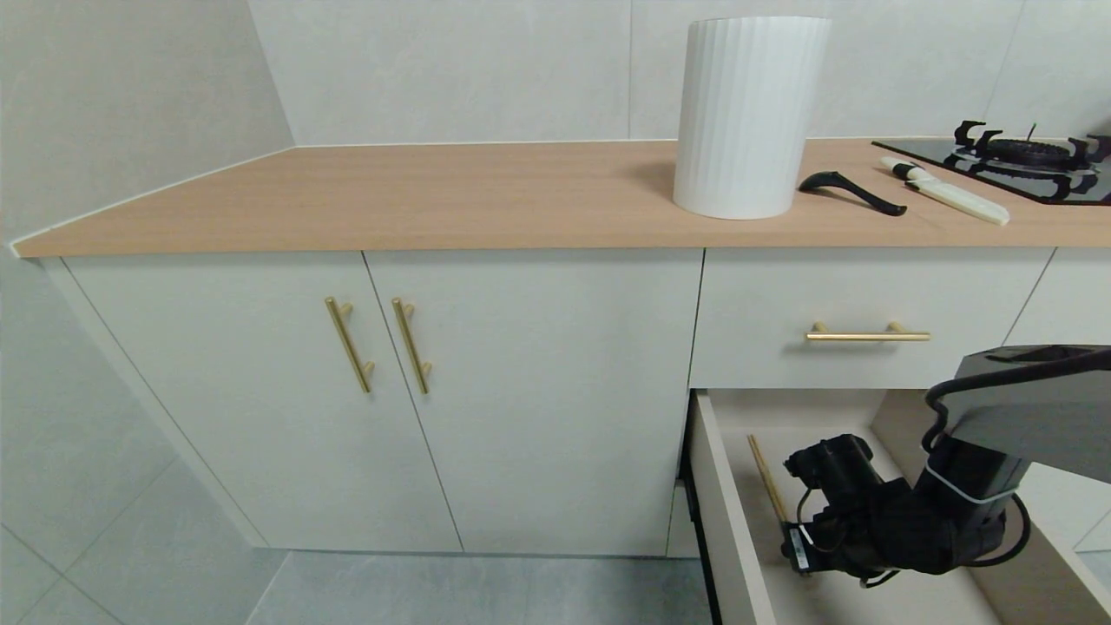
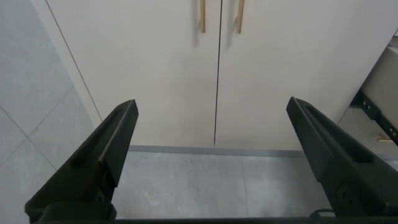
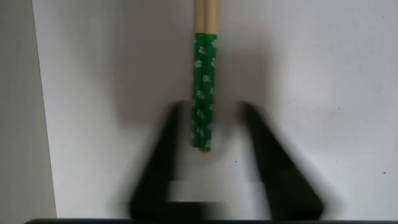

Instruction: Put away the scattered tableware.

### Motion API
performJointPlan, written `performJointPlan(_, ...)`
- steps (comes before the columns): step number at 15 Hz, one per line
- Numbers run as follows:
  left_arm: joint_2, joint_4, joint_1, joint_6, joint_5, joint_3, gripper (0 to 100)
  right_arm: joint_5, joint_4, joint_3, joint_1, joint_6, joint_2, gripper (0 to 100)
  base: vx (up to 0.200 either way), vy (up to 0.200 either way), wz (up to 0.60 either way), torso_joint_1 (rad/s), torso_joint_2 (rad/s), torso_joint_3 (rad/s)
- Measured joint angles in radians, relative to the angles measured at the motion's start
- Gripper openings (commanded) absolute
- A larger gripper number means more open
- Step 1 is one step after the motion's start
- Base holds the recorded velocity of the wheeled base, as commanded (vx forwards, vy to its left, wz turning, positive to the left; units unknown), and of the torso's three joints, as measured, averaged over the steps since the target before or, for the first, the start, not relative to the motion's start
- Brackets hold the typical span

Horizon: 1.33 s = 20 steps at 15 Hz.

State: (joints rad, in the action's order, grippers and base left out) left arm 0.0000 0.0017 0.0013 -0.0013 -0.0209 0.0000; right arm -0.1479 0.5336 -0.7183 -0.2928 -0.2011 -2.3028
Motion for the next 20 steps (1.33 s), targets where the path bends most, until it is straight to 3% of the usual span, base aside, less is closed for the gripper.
performJointPlan(6, 0.000, 0.000, 0.000, 0.000, 0.000, 0.000, 100, -0.002, 0.004, 0.028, -0.002, -0.004, 0.048, 100, 0.000, 0.000, 0.00, 0.000, 0.00, 0.000)
performJointPlan(11, 0.000, 0.000, 0.000, 0.000, 0.000, 0.000, 100, -0.003, -0.119, 0.066, 0.012, 0.024, 0.344, 100, 0.000, 0.000, 0.00, 0.000, 0.00, 0.000)
performJointPlan(14, 0.000, 0.000, 0.000, 0.000, 0.000, 0.000, 100, -0.001, -0.196, 0.068, 0.076, 0.108, 0.521, 100, 0.000, 0.000, 0.00, 0.000, 0.00, 0.000)
performJointPlan(20, 0.000, 0.000, 0.000, 0.000, 0.000, 0.000, 100, 0.014, -0.210, 0.069, 0.130, 0.135, 0.706, 100, 0.000, 0.000, 0.00, 0.002, -0.05, -0.046)
